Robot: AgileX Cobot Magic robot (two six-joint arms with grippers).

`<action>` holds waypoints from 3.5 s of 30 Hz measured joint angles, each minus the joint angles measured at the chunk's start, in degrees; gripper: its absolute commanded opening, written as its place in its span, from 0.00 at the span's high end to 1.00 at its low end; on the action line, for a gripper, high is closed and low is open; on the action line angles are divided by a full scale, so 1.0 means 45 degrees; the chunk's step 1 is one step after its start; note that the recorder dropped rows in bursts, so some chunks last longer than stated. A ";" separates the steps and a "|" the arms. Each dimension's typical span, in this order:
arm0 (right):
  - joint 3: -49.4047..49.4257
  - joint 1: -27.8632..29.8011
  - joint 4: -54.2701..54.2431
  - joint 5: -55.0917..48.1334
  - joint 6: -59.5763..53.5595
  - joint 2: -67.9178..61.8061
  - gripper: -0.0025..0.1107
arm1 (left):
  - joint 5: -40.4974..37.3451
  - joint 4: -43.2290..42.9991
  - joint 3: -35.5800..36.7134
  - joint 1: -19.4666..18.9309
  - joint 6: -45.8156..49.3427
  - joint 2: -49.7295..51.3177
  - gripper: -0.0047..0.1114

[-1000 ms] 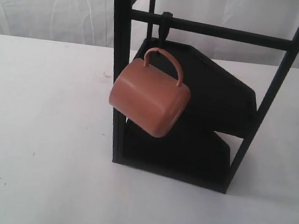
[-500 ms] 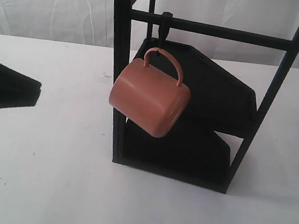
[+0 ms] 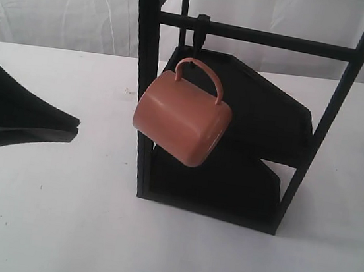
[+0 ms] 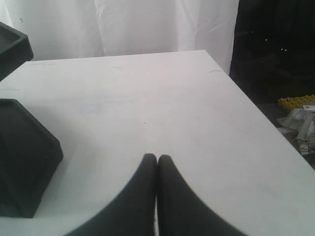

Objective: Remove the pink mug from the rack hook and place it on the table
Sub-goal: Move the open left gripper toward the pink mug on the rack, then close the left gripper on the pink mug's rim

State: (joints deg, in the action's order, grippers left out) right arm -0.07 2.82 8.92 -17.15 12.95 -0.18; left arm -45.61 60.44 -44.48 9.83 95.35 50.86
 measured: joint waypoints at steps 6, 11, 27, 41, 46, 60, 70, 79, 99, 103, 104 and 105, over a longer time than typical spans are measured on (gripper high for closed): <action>0.0000 0.0000 0.0000 0.0000 0.0000 0.0000 0.98 | 0.0569 0.0000 0.0000 0.0000 0.0049 0.0284 0.96; 0.0000 0.0000 0.0000 0.0000 0.0000 0.0000 0.98 | 0.1051 0.0000 0.0000 0.0000 0.0065 0.0525 0.79; 0.0000 0.0000 0.0000 0.0000 0.0000 0.0000 0.98 | 0.2360 0.0614 0.0000 0.2004 0.0218 0.0556 0.56; 0.0000 0.0000 0.0000 0.0000 -0.0016 0.0000 0.98 | 0.5047 0.0487 0.0000 0.2685 0.0384 0.0910 0.43; 0.0000 0.0000 0.0000 0.0000 -0.0016 0.0000 0.98 | 0.6574 0.0667 0.0000 0.2708 0.0329 0.1734 0.43; 0.0000 0.0000 0.0000 0.0000 -0.0016 0.0000 0.98 | 0.5834 0.0358 0.0000 0.2708 -0.1011 0.3672 0.43; 0.0000 0.0000 0.0000 0.0000 0.0131 0.0000 0.98 | 0.5422 0.3040 0.0000 0.2708 0.1481 0.4157 0.43; 0.0000 0.0000 0.0000 0.0000 0.0131 0.0000 0.98 | 0.4456 0.4182 0.0000 0.2708 0.2334 0.4157 0.43; 0.0000 0.0000 0.0000 0.0000 0.0131 0.0000 0.98 | 0.2770 0.4974 0.0000 0.2708 0.2220 0.4157 0.43; 0.0000 0.0000 0.0000 0.0000 0.0131 0.0000 0.98 | 0.2672 0.5030 0.0000 0.2708 0.2220 0.4157 0.43; 0.0000 0.0000 0.0000 0.0000 0.0131 0.0000 0.98 | 0.2672 0.5030 0.0000 0.2708 0.2220 0.4157 0.43; 0.0000 0.0000 0.0000 0.0000 0.0131 0.0000 0.98 | 0.2672 0.5030 0.0000 0.2708 0.2220 0.4157 0.43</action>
State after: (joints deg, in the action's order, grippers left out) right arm -0.07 2.82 8.92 -17.15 13.54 -0.18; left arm -33.59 83.07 -44.48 22.02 105.34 69.57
